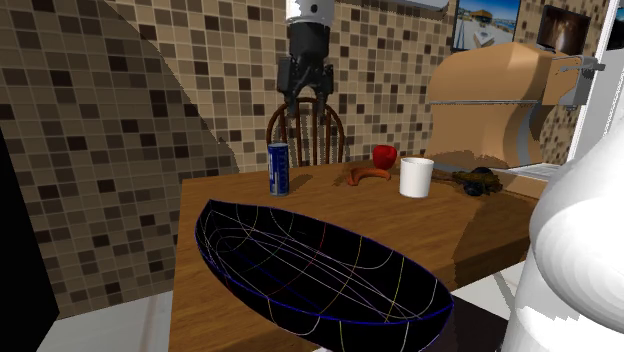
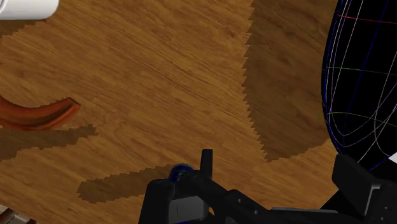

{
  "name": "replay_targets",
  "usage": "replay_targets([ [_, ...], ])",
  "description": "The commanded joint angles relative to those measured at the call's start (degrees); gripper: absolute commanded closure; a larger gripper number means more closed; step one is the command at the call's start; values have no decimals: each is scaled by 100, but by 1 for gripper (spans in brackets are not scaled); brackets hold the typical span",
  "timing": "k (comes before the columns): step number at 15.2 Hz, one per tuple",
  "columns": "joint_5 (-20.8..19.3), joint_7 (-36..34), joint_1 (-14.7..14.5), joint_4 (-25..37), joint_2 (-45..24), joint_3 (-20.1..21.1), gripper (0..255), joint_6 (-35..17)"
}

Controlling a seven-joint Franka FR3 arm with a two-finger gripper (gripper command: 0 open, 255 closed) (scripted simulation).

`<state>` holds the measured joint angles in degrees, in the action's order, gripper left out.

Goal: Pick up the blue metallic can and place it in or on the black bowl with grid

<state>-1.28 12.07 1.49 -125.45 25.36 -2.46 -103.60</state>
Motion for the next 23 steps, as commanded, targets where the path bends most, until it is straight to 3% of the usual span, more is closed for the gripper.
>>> replay_targets([
  [1, -8, 61, 19, 353, -505, -55, 0, -115],
  [8, 38, 313, 108, 1689, -2135, -243, 0, -267],
  [15, 177, 551, 255, 3478, -3848, -362, 0, -47],
  [23, 185, 557, 258, 2979, -3911, -359, 0, -608],
])
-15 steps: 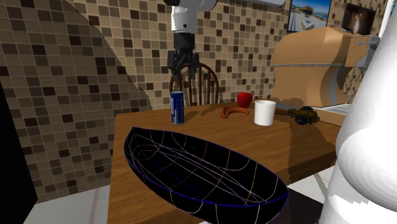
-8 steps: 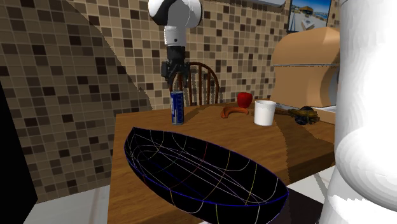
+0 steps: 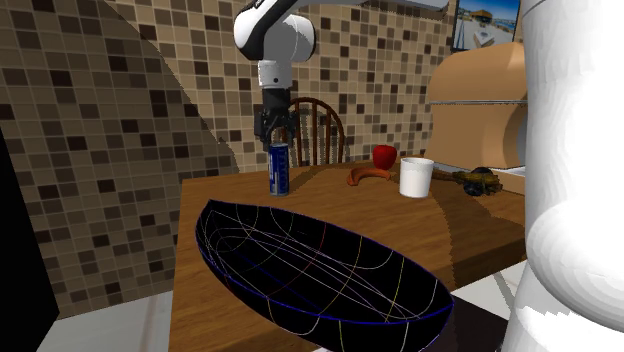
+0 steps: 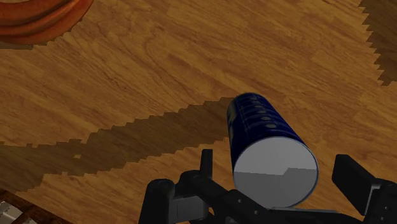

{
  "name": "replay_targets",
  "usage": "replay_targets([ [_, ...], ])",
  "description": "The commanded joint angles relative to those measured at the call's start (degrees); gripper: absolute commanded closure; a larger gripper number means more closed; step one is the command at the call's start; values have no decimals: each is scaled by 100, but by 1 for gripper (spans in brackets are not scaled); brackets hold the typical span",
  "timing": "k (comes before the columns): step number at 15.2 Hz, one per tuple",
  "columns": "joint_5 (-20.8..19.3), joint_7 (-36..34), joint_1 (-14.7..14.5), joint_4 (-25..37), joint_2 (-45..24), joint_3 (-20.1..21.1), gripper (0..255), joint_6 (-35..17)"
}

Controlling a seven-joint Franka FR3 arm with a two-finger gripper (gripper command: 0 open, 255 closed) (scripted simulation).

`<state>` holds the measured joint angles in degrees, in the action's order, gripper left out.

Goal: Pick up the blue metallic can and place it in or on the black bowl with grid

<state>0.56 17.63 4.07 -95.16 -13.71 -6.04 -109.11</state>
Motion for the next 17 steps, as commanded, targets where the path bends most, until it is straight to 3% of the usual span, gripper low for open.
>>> replay_targets([
  [1, 1, 1, 0, -48, -5, 0, 0, -56],
  [8, 1, 1, 0, -47, -6, 0, 0, -55],
  [9, 1, 1, 0, -47, -6, 0, 255, -55],
  [17, 1, 1, 1, -45, -7, 0, 255, -54],
])
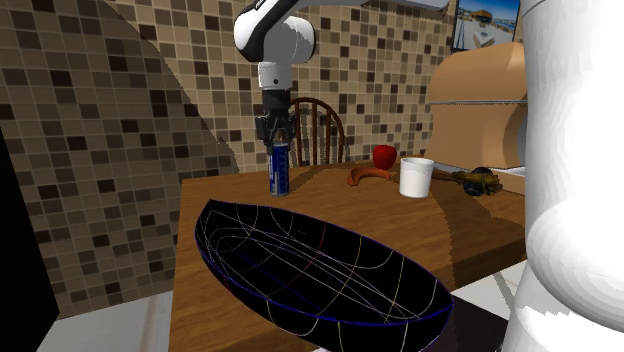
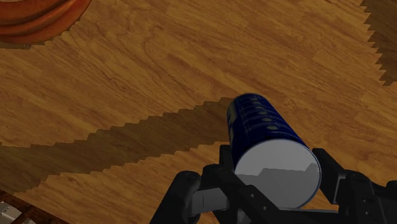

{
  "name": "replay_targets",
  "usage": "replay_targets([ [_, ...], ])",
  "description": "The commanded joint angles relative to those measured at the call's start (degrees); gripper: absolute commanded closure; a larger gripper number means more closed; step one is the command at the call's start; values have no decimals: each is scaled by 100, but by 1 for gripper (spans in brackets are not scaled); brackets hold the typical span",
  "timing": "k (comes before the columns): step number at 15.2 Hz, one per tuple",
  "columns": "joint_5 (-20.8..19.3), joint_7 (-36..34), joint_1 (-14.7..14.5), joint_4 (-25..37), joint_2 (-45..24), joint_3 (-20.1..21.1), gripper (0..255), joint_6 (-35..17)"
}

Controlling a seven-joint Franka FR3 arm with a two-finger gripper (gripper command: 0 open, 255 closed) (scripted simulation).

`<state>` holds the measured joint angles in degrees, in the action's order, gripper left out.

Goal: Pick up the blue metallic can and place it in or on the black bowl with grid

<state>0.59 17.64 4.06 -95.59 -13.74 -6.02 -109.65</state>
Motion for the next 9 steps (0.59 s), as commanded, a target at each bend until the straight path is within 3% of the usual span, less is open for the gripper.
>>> replay_targets([
  [1, -2, -1, 1, -5, -2, -2, 255, -2],
  [9, -9, 0, 4, 530, 58, -6, 255, 592],
])
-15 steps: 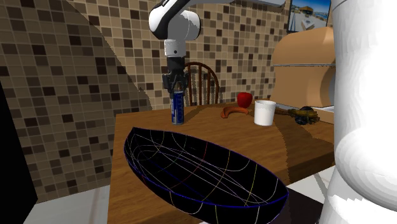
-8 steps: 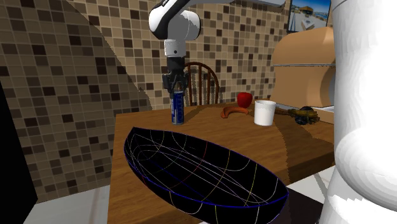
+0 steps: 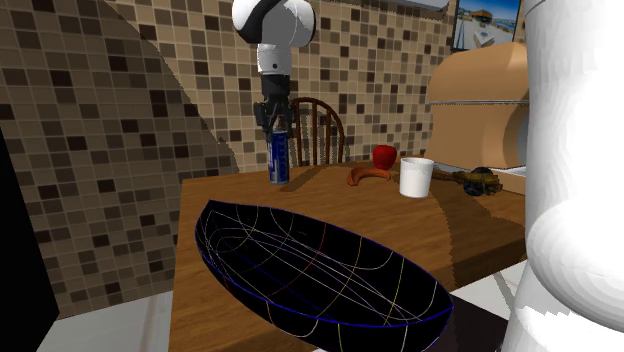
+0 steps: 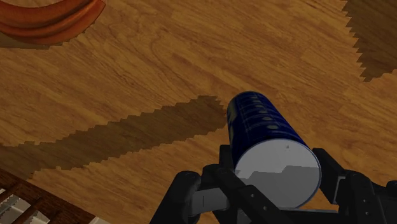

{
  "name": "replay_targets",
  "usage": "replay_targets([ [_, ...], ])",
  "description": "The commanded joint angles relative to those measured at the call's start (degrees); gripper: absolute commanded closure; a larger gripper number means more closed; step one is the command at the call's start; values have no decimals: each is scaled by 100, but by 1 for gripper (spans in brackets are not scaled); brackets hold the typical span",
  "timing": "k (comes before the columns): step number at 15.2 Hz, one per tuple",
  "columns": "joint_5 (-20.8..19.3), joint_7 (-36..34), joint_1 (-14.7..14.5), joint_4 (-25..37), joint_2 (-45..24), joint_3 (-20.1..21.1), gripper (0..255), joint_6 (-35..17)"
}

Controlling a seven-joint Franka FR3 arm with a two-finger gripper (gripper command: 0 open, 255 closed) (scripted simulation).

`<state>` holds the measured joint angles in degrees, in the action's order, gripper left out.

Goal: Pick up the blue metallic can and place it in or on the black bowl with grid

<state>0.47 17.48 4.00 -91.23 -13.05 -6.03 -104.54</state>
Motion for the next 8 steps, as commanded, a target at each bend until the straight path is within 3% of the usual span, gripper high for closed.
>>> replay_targets([
  [1, 2, 17, 11, 169, -10, -6, 255, 158],
  [8, 5, 23, 19, 750, -39, -10, 255, 709],
])
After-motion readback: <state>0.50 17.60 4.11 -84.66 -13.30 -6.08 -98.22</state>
